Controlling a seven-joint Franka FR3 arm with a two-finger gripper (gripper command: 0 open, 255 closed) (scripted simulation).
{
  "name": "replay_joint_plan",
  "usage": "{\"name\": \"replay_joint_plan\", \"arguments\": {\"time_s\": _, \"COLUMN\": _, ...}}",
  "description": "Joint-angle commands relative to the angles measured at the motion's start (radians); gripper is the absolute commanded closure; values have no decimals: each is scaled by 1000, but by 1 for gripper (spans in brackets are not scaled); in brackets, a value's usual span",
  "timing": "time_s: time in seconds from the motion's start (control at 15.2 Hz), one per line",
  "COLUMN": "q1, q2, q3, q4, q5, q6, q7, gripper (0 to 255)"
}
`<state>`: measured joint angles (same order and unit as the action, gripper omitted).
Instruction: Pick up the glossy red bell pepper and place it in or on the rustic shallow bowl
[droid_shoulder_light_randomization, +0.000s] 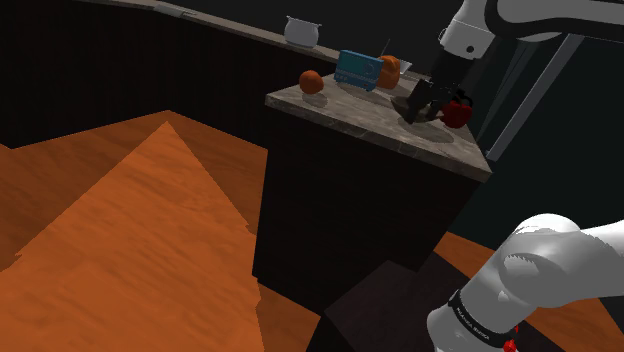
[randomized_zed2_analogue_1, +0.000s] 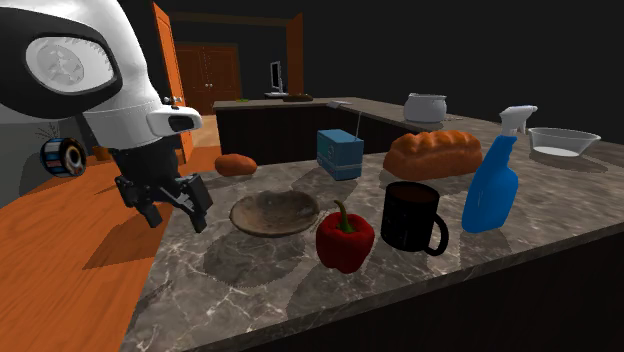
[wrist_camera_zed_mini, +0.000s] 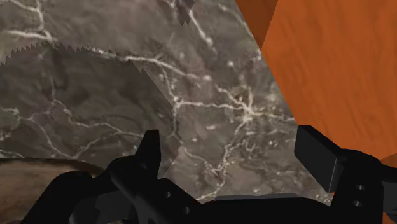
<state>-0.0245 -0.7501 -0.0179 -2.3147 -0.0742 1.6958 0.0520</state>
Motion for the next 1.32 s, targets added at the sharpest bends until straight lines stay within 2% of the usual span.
{"name": "replay_joint_plan", "arguments": {"time_s": 0.0, "q1": 0, "q2": 0, "q3": 0, "q4": 0, "q5": 0, "q6": 0, "q7": 0, "gripper": 0}}
{"name": "replay_joint_plan", "arguments": {"time_s": 0.66, "q1": -52, "q2": 109, "q3": -167, "q4": 170, "q5": -167, "q6": -76, "q7": -280, "gripper": 0}}
{"name": "replay_joint_plan", "arguments": {"time_s": 1.25, "q1": -75, "q2": 290, "q3": -307, "q4": 416, "q5": -269, "q6": -112, "q7": -537, "gripper": 0}}
